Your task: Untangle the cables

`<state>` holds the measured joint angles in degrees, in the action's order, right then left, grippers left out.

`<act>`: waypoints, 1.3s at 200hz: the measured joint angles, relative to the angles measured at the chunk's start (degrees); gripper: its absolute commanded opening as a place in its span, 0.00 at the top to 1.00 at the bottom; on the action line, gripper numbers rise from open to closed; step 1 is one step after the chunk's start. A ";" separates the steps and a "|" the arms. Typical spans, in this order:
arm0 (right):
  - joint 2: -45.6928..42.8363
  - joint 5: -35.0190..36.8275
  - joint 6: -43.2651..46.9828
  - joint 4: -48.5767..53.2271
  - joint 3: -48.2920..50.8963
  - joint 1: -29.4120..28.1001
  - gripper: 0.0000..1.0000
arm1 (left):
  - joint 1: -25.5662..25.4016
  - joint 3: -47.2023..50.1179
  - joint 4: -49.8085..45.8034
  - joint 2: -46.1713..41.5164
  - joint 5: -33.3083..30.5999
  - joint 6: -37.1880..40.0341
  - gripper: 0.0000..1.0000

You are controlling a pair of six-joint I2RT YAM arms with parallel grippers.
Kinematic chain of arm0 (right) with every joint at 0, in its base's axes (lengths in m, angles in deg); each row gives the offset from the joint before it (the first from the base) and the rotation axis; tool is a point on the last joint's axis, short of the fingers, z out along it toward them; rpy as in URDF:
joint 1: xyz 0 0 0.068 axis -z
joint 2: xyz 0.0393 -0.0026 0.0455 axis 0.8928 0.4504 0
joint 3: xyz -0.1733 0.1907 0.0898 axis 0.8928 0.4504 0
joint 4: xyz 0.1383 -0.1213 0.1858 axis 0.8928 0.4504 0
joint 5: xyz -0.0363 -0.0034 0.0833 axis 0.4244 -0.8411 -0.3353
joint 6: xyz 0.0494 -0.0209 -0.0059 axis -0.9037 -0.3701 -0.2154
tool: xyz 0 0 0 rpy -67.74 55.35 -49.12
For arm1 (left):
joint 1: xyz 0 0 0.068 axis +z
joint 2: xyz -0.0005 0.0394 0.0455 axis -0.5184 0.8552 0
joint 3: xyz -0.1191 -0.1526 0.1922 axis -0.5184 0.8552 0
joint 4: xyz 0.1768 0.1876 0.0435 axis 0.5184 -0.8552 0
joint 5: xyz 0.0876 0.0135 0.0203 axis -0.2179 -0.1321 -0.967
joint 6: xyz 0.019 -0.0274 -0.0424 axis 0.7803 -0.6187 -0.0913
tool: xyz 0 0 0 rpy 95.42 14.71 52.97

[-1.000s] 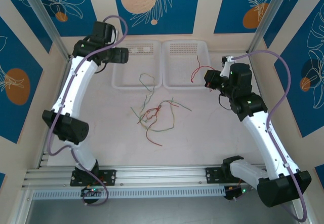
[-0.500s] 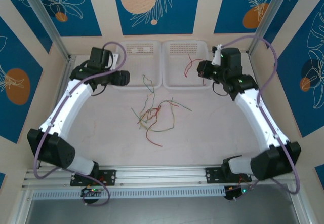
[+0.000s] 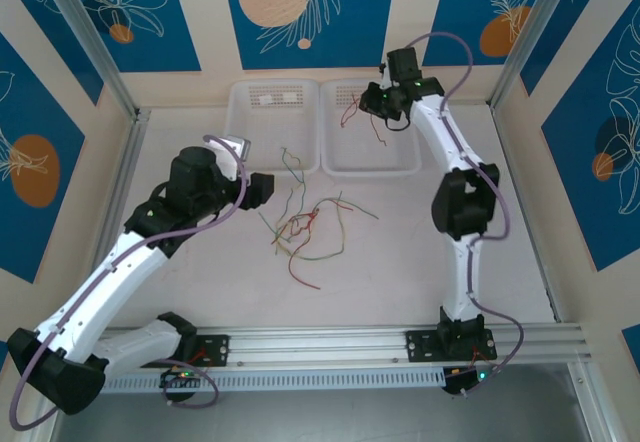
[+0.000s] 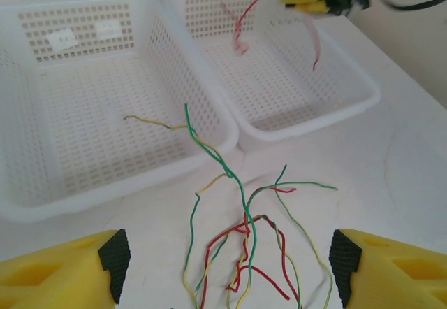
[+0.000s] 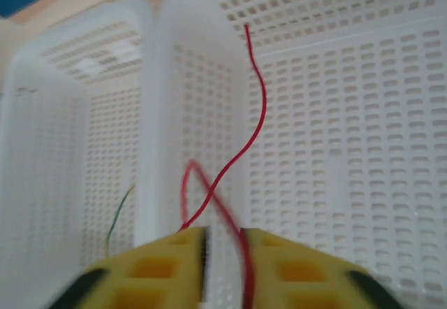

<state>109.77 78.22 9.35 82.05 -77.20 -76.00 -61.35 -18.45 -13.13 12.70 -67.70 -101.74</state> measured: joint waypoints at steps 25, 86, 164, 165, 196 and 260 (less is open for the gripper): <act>6.71 3.10 0.42 5.68 -6.95 -0.59 0.01 | -0.66 0.72 0.02 1.86 -0.46 -0.52 0.26; -12.72 4.90 3.13 4.63 13.64 -8.39 0.28 | -0.83 4.66 -0.72 2.47 -7.37 -1.33 0.30; -41.83 -17.35 -6.54 -19.26 60.85 -15.96 0.49 | 2.29 7.50 2.51 5.03 -9.99 -5.31 0.31; -41.72 -17.38 -6.58 -19.34 61.00 -16.06 0.49 | 2.32 7.50 2.54 5.05 -9.99 -5.31 0.31; -36.57 -19.23 -8.17 -23.37 63.41 -19.80 0.60 | 2.38 7.89 3.56 5.57 -10.40 -5.40 0.31; -25.46 -19.26 -8.02 -28.46 57.18 -21.40 0.63 | 2.38 9.20 3.72 5.46 -10.75 -5.90 0.30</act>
<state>84.30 58.96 1.33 53.59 -20.02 -97.40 -58.97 -9.25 -9.42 18.17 -78.45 -107.64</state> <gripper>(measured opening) 0.369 0.701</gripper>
